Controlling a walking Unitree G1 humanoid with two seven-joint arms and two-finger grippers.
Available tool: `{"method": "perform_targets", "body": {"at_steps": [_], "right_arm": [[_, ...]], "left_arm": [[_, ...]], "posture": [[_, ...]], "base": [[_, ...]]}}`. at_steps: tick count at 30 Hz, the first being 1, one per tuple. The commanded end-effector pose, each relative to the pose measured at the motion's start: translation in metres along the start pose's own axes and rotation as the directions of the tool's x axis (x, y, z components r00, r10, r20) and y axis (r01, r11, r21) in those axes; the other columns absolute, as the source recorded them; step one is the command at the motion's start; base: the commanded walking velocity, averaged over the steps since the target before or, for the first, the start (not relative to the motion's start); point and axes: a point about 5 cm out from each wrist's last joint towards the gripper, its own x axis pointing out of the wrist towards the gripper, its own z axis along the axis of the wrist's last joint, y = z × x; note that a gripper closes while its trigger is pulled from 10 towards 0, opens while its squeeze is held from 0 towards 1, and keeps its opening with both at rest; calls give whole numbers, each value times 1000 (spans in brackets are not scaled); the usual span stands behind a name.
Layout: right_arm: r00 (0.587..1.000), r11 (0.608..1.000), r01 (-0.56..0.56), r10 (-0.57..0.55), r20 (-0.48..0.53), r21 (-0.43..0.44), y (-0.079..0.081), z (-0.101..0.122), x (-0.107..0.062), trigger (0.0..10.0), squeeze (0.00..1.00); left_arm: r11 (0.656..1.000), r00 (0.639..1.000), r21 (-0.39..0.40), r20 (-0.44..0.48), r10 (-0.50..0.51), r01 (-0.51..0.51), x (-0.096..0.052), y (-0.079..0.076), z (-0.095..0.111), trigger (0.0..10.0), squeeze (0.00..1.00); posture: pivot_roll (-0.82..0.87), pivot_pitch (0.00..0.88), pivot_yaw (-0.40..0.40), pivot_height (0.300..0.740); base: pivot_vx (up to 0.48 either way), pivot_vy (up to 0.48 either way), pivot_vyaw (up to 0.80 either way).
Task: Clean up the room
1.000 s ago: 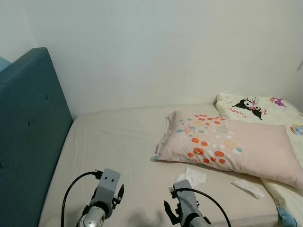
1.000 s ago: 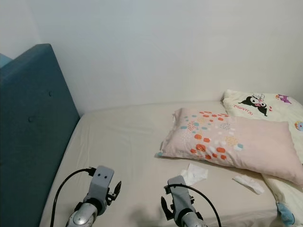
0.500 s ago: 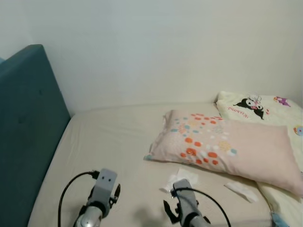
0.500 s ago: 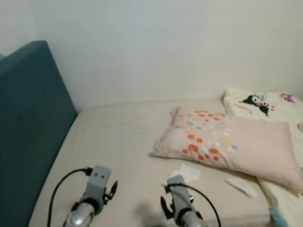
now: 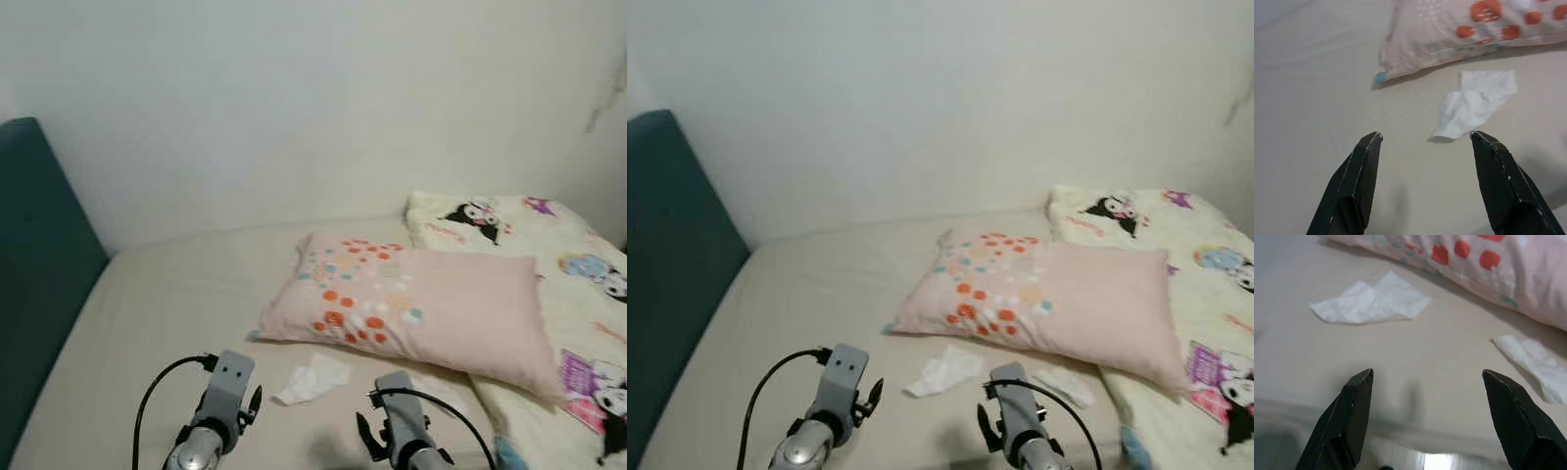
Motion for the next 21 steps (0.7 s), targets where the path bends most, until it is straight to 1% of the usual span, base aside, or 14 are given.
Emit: {"method": "perform_targets", "body": {"at_steps": [1,4,12,14,17,21], "right_arm": [[1000,1000,-23,23,-1,20,10,0,1,10000,0],[1000,1000,-22,22,-1,20,10,0,1,10000,0],[1000,1000,-7,6,8,17,7,2,1,10000,0],[998,999,45,-45,35,16,-3,9,3,10000,0],[997,998,61,-63,49,27,-7,12,3,10000,0],[994,995,88,-91,68,43,-15,19,5,10000,0]], "left_arm": [[1000,999,2,-36,10,-10,-4,4,-9,10000,0],[1000,999,19,-28,17,-17,-4,4,-7,10000,0],[1000,1000,11,-11,14,-14,-2,0,-4,10000,0],[1000,1000,5,5,14,-14,-1,-1,0,10000,0],[1000,1000,4,10,15,-15,-1,-1,1,10000,0],[1000,999,-8,38,12,-11,1,0,8,10000,0]], "posture": [[-34,28,-8,740],[-33,28,-9,740],[-34,30,-8,740],[-36,34,-9,740],[-36,35,-9,740],[-34,37,-11,740]], "base": [[0,0,0],[0,0,0],[0,0,0],[0,0,0],[0,0,0],[0,0,0]]}}
